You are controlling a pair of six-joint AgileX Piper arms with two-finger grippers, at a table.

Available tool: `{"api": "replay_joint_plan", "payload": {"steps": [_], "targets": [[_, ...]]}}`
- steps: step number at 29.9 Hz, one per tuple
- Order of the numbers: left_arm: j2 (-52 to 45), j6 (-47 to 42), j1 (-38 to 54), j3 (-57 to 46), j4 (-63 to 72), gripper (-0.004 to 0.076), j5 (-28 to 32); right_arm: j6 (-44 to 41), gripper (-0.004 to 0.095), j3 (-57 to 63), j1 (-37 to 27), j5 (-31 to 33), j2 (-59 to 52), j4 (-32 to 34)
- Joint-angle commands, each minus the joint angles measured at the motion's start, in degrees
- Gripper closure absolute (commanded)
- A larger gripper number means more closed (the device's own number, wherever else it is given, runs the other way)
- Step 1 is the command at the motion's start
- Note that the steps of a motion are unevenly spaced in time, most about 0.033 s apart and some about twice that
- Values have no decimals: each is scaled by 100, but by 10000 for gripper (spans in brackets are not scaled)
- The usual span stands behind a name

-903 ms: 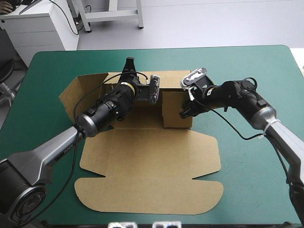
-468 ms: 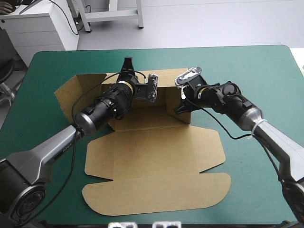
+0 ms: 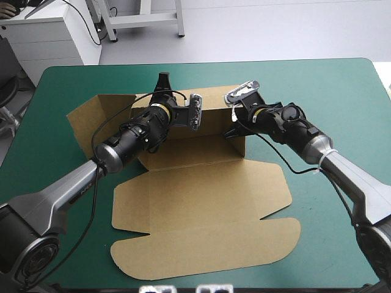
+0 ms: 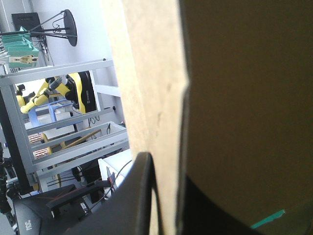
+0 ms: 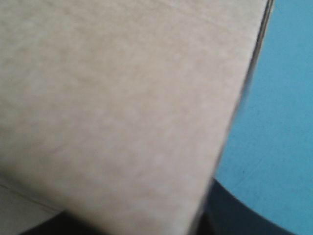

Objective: Fold the box

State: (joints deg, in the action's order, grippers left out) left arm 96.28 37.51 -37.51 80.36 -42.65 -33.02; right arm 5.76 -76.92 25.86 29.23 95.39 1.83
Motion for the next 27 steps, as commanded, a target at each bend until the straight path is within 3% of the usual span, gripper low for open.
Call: {"api": "replay_joint_plan", "payload": {"steps": [1,4,15,18,24,27], "targets": [[-150,-92,3,57,206,710,19,-25,855,-83,6,451,-34,-272],[-150,-131,3,57,206,710,137,-25,926,-83,6,475,-34,-415],[-150,-331,3,57,206,696,206,135,926,-83,6,425,-34,-771],[-150,-331,-7,57,206,618,36,122,926,-83,6,293,-34,-771],[-161,-331,-221,57,206,344,-436,79,926,-83,6,63,-34,-771],[-223,-331,-392,57,206,296,-637,79,926,-83,6,-52,-34,-771]]}}
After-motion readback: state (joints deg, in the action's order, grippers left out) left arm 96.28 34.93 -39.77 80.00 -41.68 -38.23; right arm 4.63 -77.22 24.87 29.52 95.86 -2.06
